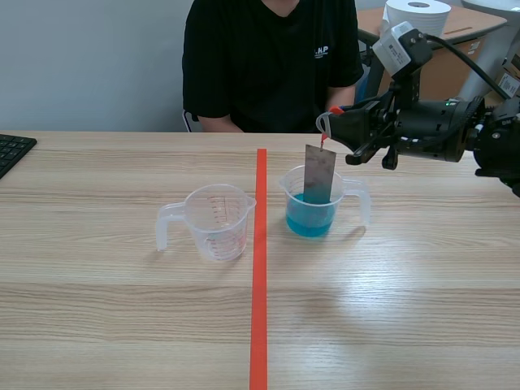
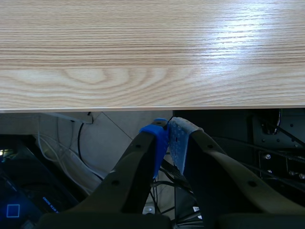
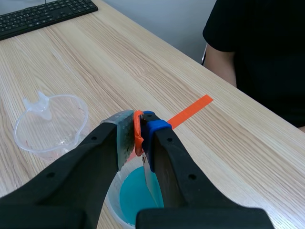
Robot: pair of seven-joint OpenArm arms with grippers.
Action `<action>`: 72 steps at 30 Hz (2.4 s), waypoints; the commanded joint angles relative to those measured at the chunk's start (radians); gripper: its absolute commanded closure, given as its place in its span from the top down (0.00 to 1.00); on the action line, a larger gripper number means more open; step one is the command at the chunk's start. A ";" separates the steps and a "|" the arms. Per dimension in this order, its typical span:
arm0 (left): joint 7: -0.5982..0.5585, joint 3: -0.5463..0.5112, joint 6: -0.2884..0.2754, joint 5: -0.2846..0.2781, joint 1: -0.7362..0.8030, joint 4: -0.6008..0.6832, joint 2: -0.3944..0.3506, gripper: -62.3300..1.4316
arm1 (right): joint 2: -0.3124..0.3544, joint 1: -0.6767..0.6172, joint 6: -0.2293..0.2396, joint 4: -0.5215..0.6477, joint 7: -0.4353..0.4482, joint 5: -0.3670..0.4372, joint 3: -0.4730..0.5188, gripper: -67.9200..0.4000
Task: Do the redox reaction experiment.
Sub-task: 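Hold the plate still in the solution, then raise the plate and point at it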
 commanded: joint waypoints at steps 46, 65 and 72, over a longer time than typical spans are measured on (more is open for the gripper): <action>-0.079 -0.004 -0.166 -0.063 0.003 0.046 -0.232 0.10 | 0.213 0.018 0.008 0.383 -0.262 0.522 0.116 0.03; -0.068 0.043 -0.299 -0.142 -0.278 0.152 -0.595 0.10 | 0.212 0.018 0.008 0.393 -0.277 0.541 0.136 0.03; -0.010 0.244 -0.299 -0.141 -0.568 0.155 -0.609 0.10 | 0.212 0.018 0.008 0.393 -0.278 0.540 0.136 0.03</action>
